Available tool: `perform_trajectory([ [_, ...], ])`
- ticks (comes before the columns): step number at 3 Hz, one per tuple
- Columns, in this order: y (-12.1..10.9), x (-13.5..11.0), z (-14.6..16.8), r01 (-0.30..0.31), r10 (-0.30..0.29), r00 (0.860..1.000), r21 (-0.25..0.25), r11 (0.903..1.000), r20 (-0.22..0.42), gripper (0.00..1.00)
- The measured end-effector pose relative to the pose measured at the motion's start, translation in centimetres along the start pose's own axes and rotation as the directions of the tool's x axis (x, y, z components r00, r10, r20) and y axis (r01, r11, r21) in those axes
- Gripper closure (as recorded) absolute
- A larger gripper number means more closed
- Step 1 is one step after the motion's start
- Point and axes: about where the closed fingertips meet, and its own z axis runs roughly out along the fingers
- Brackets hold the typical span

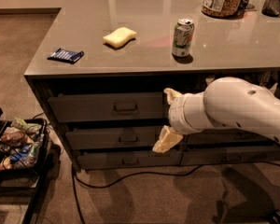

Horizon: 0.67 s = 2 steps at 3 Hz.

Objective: Open top drawer

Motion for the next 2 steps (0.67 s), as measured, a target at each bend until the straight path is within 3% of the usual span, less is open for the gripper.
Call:
perform_trajectory([
  [1,-0.2,-0.1,0.3,0.038,-0.038,0.999,0.016,0.9992,0.026,0.00],
  [2,-1.6,-1.2,1.8,0.002,-0.008,0.989,0.039,0.9992,0.149,0.00],
])
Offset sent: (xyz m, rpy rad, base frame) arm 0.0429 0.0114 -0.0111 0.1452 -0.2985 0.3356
